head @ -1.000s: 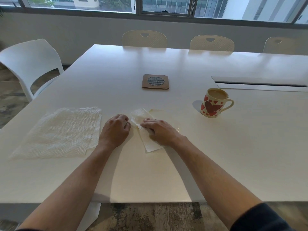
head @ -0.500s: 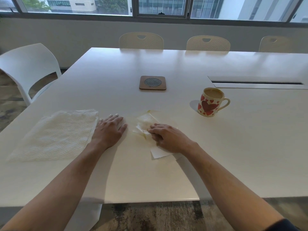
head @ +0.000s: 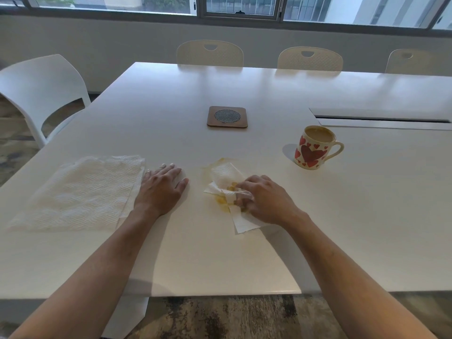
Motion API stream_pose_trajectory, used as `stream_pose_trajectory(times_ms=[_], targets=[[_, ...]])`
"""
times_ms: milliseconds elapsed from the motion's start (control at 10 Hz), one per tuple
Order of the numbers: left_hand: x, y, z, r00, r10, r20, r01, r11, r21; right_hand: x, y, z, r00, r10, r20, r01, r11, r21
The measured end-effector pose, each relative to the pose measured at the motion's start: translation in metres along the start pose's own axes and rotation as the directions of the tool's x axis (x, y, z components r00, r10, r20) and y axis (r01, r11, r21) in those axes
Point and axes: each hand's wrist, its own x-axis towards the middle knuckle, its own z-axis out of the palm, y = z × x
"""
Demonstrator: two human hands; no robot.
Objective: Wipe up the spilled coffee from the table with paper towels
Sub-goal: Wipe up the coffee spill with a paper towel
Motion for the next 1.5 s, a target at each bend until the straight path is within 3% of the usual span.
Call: stream_pose_trajectory(times_ms=[100,400,700,900,1100,1300,1500], targets=[[0.0,0.0,0.001,1.0,0.006,0.0,-0.006,1.0,-0.004,0.004,-0.005,-0.003,0.995,0.039,0.092,-0.04,0.999,0.011],[-0.002,-0.001,-0.001,1.0,0.01,-0.01,-0.01,1.0,-0.017,0.005,-0.016,0.001,0.999,0.025,-0.025,-0.026,0.999,-0.038],[-0.002,0.0,-0.001,1.0,0.012,-0.017,-0.012,1.0,-0.017,0.005,0.01,-0.031,0.978,0.138,-0.154,-0.089,0.954,0.285],[-0.001,-0.002,0.001,1.0,0.013,-0.015,-0.013,1.0,-0.016,0.011,0.036,-0.035,0.954,0.159,-0.252,-0.069,0.94,0.333],[-0.002,-0.001,0.0,1.0,0.007,-0.018,-0.008,1.0,-0.018,0.017,0.048,-0.027,0.884,0.333,-0.328,-0.197,0.901,0.386],[-0.001,-0.002,0.001,1.0,0.011,-0.02,-0.011,1.0,-0.018,0.018,0.047,-0.026,0.925,0.356,-0.134,-0.301,0.9,0.315],[-0.001,-0.002,0.002,1.0,0.012,-0.025,-0.012,1.0,-0.013,0.02,0.047,-0.016,0.922,0.315,-0.224,-0.285,0.946,0.156]])
